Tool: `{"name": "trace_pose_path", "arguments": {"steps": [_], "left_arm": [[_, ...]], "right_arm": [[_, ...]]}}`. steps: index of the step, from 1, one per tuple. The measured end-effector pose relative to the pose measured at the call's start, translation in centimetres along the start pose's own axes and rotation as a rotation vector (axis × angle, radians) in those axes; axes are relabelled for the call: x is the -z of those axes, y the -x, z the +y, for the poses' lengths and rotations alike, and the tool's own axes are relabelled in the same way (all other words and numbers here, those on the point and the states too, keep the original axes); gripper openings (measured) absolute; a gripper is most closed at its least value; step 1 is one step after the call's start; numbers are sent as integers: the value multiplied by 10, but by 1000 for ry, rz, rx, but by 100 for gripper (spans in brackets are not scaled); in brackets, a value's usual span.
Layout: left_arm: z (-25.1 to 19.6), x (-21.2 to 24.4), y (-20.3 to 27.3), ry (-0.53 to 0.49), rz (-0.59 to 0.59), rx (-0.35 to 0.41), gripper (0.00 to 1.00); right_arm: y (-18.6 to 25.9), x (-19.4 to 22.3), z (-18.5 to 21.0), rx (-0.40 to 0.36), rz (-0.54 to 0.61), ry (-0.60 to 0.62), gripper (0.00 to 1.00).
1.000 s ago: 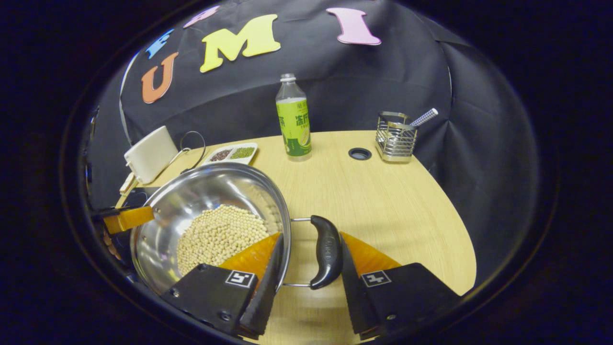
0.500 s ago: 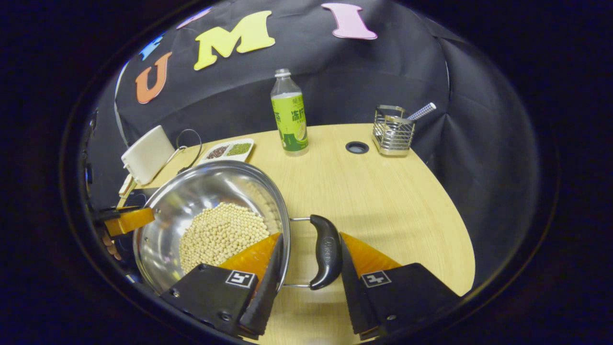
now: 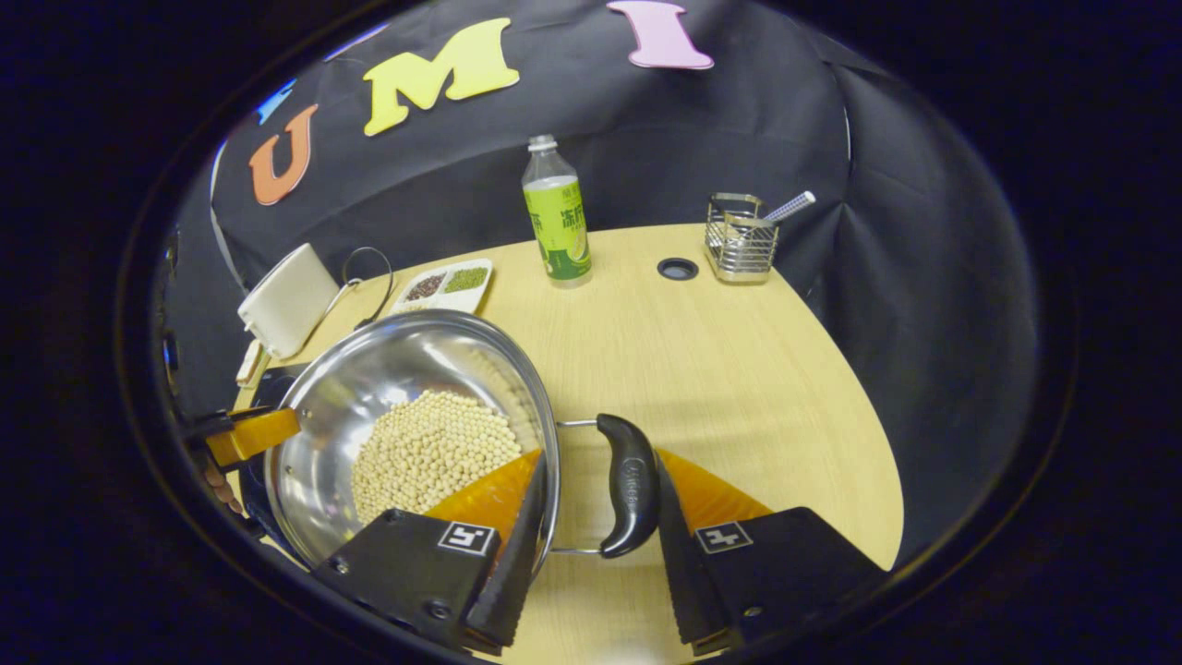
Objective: First push the handle of the pot to place it horizontally, then grasp the pot with both hands and set it on the induction cooktop.
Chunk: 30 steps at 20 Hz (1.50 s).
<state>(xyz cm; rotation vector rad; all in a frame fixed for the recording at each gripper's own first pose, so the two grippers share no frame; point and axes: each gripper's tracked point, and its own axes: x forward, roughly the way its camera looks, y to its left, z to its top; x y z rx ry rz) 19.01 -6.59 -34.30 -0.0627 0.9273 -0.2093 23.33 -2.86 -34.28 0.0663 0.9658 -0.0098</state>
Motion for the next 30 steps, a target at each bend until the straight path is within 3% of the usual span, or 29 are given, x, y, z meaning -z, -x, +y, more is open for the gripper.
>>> {"name": "trace_pose_path", "arguments": {"steps": [7, 17, 24, 30], "left_arm": [[-11, -17, 54, -25, -27, 18, 52], [2, -45, 121, -29, -83, 6, 52], [59, -57, 151, -31, -112, -67, 52], [130, -52, 167, 34, -116, -134, 52]], "right_arm": [[67, -16, 3, 27, -25, 39, 63], [133, -39, 33, -3, -66, 18, 63], [132, -47, 100, -77, -54, 35, 63], [121, -49, 175, -128, -40, 99, 65]]}}
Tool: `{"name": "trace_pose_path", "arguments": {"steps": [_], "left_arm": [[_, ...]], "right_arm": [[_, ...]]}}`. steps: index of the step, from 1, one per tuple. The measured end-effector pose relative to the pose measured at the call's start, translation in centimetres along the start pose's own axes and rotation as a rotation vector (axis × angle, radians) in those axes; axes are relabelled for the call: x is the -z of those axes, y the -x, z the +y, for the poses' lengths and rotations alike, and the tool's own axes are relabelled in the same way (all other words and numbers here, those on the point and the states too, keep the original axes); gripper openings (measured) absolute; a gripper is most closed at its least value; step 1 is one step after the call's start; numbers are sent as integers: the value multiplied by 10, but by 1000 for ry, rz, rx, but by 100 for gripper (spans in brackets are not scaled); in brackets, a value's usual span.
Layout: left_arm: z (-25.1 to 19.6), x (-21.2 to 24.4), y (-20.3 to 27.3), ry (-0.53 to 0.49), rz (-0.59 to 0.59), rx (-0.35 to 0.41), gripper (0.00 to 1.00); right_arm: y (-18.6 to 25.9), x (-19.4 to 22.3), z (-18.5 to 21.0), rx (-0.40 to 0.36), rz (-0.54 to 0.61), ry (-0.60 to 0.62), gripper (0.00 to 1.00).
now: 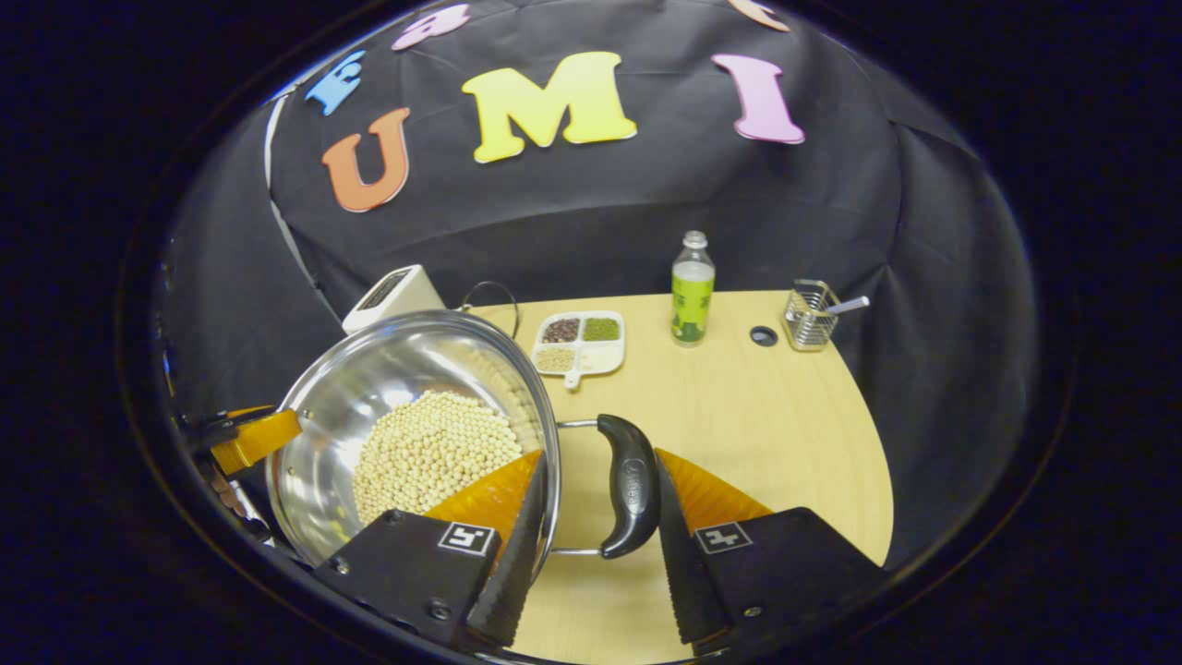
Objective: First push the handle of the pot to place it horizontally, then grasp the pot with both hands and set it on the induction cooktop.
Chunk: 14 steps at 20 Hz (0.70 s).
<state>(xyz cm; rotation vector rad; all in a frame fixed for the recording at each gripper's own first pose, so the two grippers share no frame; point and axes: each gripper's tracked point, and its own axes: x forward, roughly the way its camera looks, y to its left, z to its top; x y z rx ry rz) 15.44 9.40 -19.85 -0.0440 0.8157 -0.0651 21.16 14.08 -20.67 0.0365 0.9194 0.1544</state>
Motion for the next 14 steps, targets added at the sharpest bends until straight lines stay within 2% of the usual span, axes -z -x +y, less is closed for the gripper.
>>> {"name": "trace_pose_path", "arguments": {"steps": [7, 11, 14], "left_arm": [[83, 3, 7, 62, -11, -73, 52], [104, 13, -10, 82, -8, -85, 52], [118, 22, -22, 76, -5, -87, 52]], "right_arm": [[-32, -2, 84, -50, 7, 67, 63], [-56, 5, 109, -51, -5, 75, 65], [-76, 10, 118, -45, 1, 70, 63]]}}
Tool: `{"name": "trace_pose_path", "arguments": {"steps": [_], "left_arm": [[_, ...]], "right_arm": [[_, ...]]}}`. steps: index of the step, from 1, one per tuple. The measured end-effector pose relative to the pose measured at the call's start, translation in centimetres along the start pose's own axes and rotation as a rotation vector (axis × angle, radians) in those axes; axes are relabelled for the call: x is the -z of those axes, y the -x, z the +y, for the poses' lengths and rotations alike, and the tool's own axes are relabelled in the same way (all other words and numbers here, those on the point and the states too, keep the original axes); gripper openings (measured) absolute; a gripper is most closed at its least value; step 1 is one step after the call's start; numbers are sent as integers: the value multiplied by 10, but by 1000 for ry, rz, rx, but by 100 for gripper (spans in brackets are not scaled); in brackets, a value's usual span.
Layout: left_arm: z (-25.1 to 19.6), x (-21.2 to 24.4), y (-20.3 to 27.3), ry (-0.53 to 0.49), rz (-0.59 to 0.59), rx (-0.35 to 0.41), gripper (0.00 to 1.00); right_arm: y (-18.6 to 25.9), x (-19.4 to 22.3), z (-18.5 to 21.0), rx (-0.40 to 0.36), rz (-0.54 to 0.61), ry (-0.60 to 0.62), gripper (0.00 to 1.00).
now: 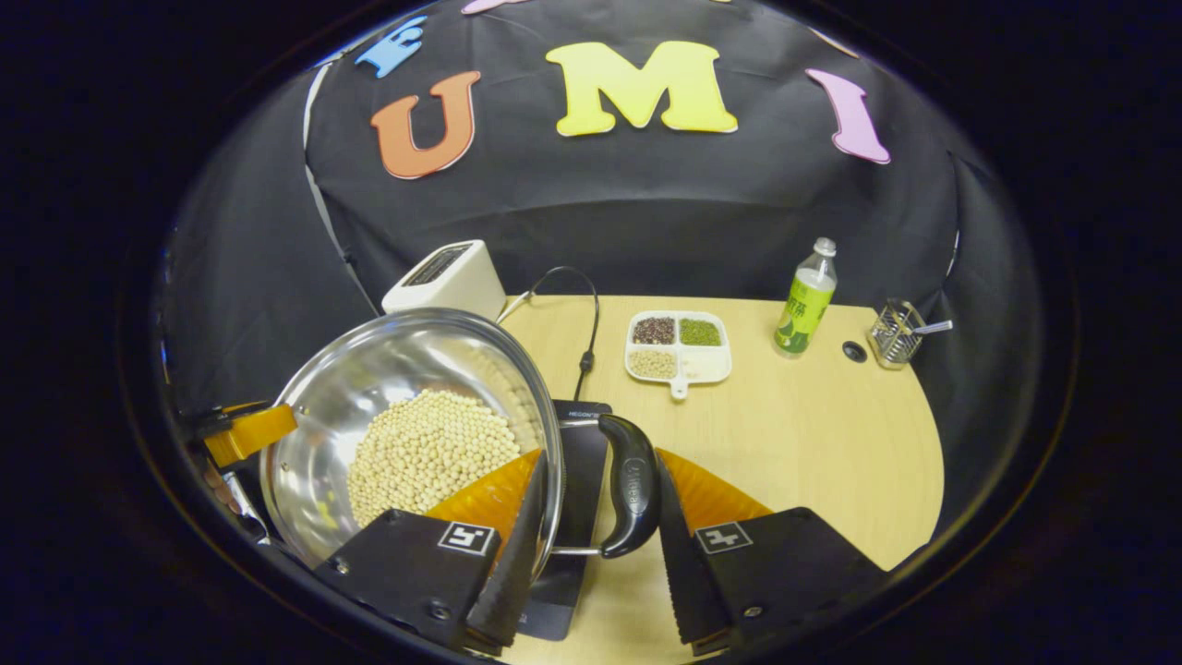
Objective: First push the handle of the pot to place it horizontally, then grasp the pot with both hands and set it on the induction cooktop.
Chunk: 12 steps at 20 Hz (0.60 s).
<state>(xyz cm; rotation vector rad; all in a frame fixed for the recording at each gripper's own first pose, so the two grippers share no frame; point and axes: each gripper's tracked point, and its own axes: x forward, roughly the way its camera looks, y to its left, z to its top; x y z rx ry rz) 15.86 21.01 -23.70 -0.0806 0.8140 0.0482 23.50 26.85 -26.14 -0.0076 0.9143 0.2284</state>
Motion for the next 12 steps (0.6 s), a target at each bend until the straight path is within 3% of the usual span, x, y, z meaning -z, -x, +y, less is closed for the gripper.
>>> {"name": "trace_pose_path", "arguments": {"steps": [6, 7, 8, 10, 11, 12], "left_arm": [[6, 19, -42, 3, 38, 23, 52], [6, 21, -44, 7, 37, 27, 42], [7, 23, -48, 7, 37, 29, 52], [8, 25, -54, 5, 29, 31, 52], [9, 25, -56, 8, 25, 33, 42], [7, 26, -60, 13, 20, 37, 42]], "right_arm": [[-27, 17, -1, 42, 13, -8, 63], [-31, 18, -2, 48, 12, -7, 63], [-33, 20, -2, 52, 11, -9, 63], [-39, 22, -3, 58, 5, -10, 63], [-41, 23, -3, 59, -1, -7, 63], [-43, 25, -4, 63, -11, -3, 63]]}}
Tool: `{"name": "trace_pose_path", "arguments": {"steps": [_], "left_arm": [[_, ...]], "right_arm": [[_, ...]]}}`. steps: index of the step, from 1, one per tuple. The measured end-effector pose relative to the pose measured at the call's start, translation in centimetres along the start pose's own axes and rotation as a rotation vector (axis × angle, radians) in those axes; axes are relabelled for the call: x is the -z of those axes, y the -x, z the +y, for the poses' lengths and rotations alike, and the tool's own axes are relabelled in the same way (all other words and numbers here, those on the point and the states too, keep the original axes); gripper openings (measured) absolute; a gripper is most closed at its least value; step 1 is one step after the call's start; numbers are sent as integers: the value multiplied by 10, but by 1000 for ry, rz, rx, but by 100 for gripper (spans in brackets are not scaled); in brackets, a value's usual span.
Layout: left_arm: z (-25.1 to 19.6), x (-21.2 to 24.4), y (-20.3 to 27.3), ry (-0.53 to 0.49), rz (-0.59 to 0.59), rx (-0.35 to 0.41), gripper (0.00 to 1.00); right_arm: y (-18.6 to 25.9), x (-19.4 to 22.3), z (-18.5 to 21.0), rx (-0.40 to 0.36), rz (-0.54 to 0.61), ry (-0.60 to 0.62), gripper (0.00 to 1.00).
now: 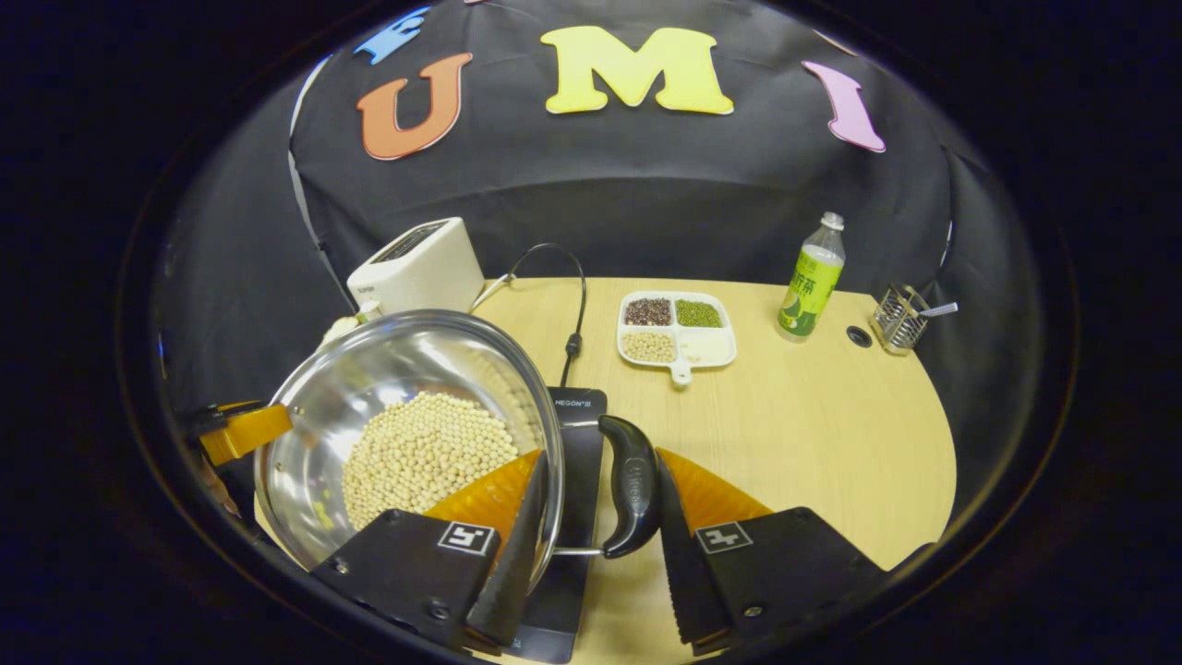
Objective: First push the handle of the pot to place it horizontally, then grasp the pot with both hands and set it on the induction cooktop.
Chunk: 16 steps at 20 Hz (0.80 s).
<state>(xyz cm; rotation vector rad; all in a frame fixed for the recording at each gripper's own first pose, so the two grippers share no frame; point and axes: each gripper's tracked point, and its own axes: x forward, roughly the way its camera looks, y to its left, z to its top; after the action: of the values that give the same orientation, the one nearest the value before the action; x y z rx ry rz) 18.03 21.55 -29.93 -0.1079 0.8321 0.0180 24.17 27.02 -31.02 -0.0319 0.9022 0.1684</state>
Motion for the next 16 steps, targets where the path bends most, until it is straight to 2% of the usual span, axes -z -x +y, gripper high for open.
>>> {"name": "trace_pose_path", "arguments": {"steps": [1, 9, 10, 12, 13, 16], "left_arm": [[0, 1, -3, 3, -2, 3, 52], [0, 2, -18, 19, -49, 42, 52], [0, 3, -19, 21, -49, 42, 42], [-3, 4, -22, 23, -54, 42, 42], [-3, 6, -26, 14, -48, 43, 53], [-4, 6, -32, 7, -65, 39, 58]], "right_arm": [[-2, 2, -1, 3, -10, 2, 63], [-13, 7, -3, 22, -74, 19, 63], [-16, 9, -3, 22, -76, 20, 63], [-22, 15, -4, 18, -67, 15, 63], [-25, 21, -4, 11, -53, 1, 65], [-27, 20, -4, -8, -71, -13, 64]]}}
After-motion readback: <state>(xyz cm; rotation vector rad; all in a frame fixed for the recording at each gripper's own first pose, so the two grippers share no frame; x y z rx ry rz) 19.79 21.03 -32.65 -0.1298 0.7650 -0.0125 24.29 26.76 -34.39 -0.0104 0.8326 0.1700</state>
